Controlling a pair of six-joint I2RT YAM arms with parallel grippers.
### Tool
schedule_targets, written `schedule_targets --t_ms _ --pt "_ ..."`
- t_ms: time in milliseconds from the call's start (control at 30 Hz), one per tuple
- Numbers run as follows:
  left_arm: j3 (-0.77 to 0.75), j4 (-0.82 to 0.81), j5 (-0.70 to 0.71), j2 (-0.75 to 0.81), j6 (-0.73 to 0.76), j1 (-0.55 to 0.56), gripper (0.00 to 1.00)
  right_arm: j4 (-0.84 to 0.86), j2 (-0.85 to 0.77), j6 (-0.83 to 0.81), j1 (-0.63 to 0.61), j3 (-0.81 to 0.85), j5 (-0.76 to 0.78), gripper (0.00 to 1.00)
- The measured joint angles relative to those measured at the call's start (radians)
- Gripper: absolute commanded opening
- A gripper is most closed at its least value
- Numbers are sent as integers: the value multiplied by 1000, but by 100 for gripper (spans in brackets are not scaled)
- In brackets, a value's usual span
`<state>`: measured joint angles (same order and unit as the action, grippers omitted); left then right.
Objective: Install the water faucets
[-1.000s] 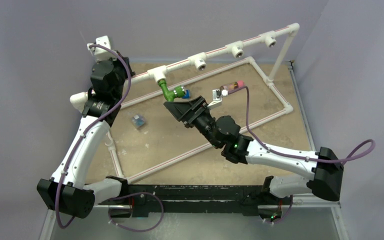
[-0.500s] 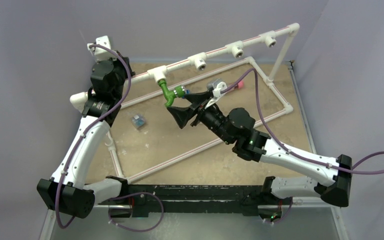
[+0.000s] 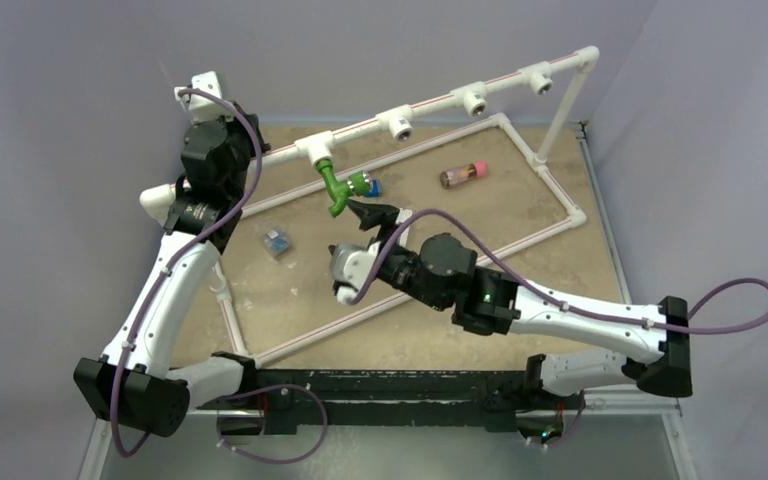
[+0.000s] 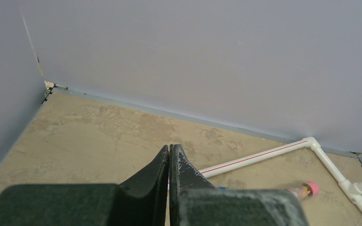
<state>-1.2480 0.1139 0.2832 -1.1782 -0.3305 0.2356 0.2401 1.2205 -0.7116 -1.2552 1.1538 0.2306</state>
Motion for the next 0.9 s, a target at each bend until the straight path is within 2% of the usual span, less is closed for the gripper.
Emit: schedule_targets --t_ms 100,200,467,667,900 --pt "0 0 0 0 0 0 0 27 20 -173 -43 -27 71 83" --pt "0 0 0 0 0 0 0 123 35 -387 -77 -102 164 83" --pt "0 0 0 0 0 0 0 365 127 -730 -80 -151 305 83" --pt "0 0 0 0 0 0 0 491 203 -840 -72 -150 325 82" --pt "0 0 -1 0 0 0 0 549 278 -887 -30 -120 328 76"
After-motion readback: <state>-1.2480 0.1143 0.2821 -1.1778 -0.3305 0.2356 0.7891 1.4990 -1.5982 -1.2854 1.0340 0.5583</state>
